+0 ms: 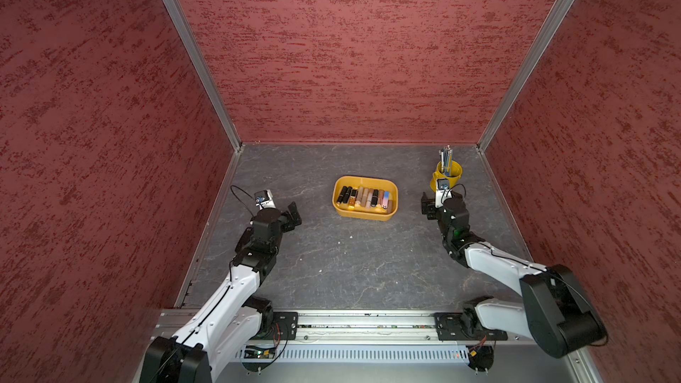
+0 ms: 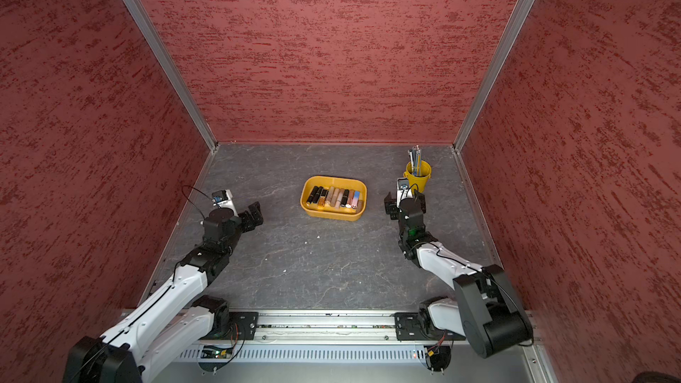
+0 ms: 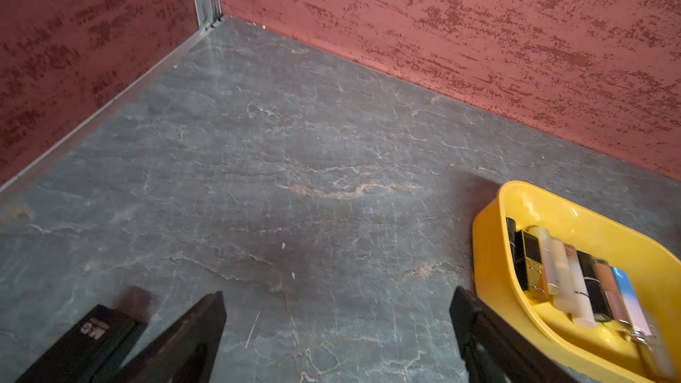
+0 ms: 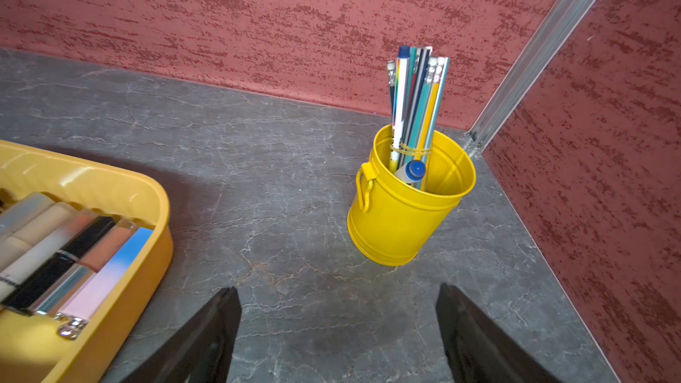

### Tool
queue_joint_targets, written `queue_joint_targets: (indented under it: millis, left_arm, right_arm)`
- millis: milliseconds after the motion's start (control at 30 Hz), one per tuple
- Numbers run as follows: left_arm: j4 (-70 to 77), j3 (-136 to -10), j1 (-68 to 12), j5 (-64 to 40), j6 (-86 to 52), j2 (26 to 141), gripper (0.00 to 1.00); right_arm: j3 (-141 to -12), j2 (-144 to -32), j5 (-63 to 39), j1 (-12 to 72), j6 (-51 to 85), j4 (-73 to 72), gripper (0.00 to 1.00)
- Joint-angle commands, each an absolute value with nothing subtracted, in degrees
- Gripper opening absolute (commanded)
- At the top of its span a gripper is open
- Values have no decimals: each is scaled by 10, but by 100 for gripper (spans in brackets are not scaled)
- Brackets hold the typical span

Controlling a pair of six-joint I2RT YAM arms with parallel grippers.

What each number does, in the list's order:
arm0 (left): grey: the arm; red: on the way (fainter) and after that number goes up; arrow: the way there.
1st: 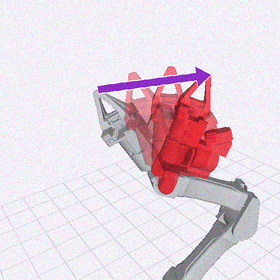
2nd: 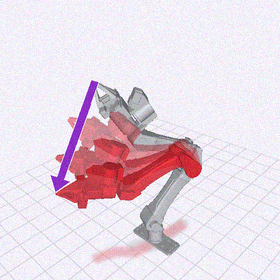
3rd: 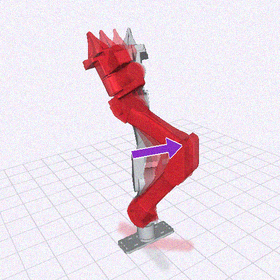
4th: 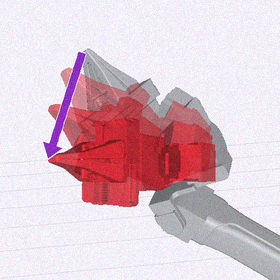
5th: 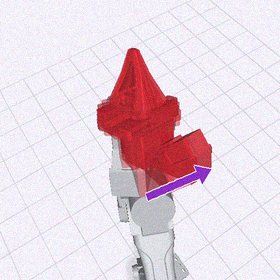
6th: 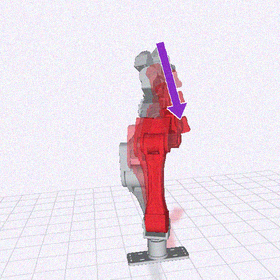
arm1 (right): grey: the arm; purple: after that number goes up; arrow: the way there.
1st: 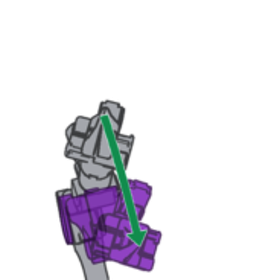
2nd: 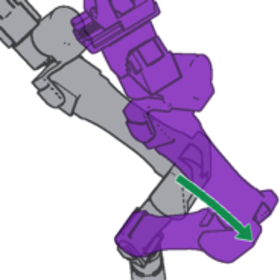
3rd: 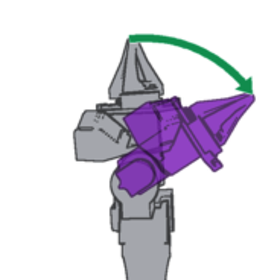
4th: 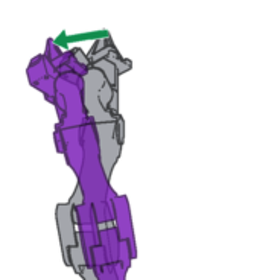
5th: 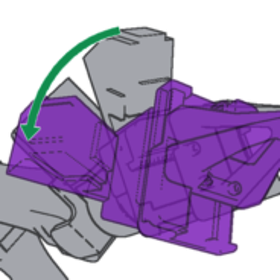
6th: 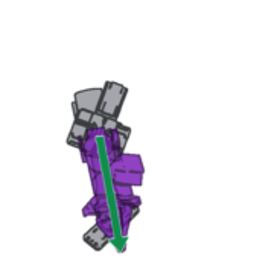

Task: Put the lipstick into the storage box
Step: Reset both arms

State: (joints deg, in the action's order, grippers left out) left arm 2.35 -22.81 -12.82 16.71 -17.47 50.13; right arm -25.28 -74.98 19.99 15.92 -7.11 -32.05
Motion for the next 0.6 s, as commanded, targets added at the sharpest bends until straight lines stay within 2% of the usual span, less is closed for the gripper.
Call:
queue_joint_targets:
  millis: [0,367,567]
  left_arm:
    - [93,-226,-105,181,-117,516,100]
    - [182,-240,-19,153,-90,619,100]
    - [268,-232,9,130,-63,706,100]
  right_arm:
    - [-246,-782,225,142,-82,-413,87]
    - [-226,-853,194,94,-49,-504,87]
    - [-227,-852,180,85,-40,-498,87]
